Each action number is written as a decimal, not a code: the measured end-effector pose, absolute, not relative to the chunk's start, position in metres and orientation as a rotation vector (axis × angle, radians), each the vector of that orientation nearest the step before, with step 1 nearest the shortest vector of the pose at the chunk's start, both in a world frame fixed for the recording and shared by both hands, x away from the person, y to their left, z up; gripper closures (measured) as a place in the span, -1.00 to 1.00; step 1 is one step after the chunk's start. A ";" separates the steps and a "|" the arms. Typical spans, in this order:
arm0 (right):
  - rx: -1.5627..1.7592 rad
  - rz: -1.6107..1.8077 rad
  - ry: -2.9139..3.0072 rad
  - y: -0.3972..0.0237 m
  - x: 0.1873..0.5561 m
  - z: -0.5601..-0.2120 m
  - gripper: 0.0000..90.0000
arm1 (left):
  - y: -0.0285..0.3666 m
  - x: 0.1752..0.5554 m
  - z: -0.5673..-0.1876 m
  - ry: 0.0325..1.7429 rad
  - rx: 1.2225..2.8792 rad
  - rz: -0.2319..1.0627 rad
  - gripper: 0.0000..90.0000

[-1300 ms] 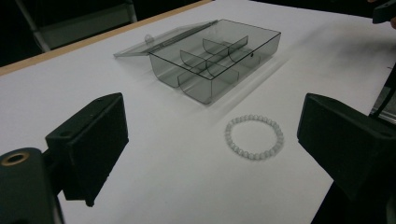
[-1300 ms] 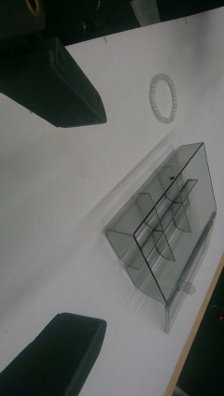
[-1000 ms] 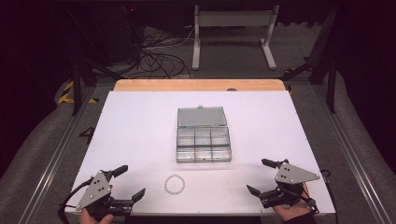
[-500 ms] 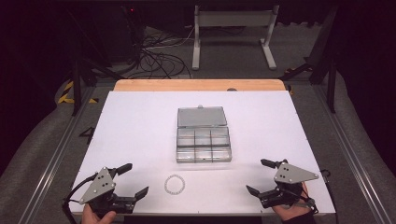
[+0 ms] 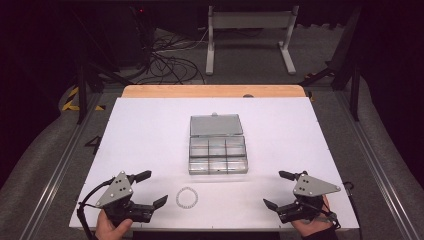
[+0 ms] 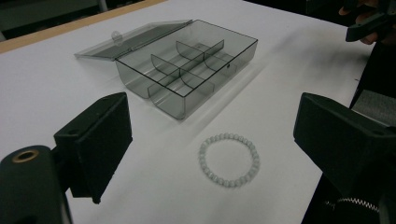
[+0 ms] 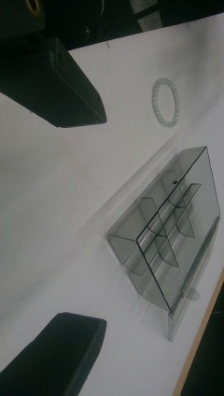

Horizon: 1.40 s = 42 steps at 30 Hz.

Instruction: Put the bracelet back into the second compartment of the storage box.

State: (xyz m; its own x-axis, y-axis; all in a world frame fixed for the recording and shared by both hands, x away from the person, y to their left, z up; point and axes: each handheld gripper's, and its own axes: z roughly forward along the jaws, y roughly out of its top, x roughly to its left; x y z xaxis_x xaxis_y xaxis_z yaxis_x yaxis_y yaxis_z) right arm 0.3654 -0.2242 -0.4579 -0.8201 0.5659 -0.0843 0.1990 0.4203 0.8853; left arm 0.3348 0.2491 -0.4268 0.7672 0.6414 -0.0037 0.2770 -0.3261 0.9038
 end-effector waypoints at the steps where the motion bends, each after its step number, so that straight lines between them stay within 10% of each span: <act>1: 0.654 1.367 2.310 -0.224 0.366 -0.458 -0.92 | 0.247 0.337 -0.426 0.700 1.915 0.420 -0.72; 42: 0.647 1.372 2.329 -0.224 0.366 -0.459 -0.91 | 0.191 0.374 -0.420 0.630 2.021 0.345 -0.59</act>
